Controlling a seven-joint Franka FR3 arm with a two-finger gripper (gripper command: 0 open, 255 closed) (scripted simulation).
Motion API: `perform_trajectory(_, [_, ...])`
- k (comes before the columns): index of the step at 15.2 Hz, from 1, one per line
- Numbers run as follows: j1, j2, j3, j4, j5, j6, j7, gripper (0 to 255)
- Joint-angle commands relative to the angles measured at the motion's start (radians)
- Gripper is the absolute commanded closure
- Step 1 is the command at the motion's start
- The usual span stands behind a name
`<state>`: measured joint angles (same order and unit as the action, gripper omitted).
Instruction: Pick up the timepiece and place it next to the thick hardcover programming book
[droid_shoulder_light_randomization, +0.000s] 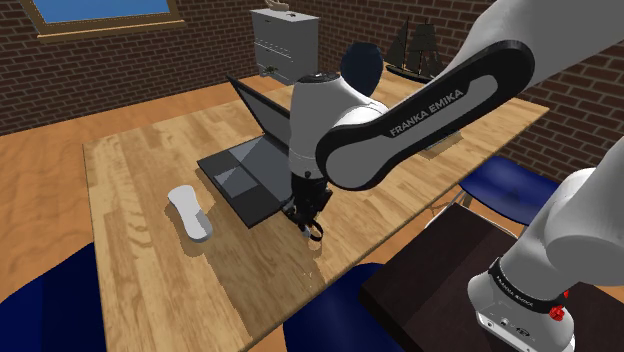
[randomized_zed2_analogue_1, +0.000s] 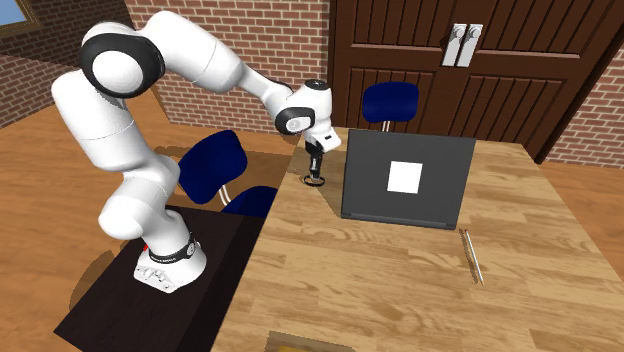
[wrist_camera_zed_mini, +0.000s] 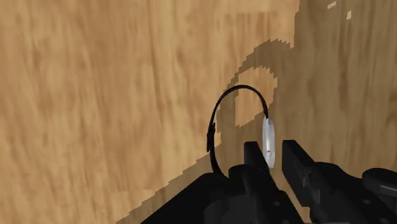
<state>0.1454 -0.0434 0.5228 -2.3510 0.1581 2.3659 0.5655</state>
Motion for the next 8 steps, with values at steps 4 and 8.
perform_trajectory(4, [0.0,-0.001,0.0,-0.001,0.001,-0.003,0.0,255])
perform_trajectory(8, [-0.002,-0.004,-0.003,0.015,0.001,-0.022,-0.003,255])
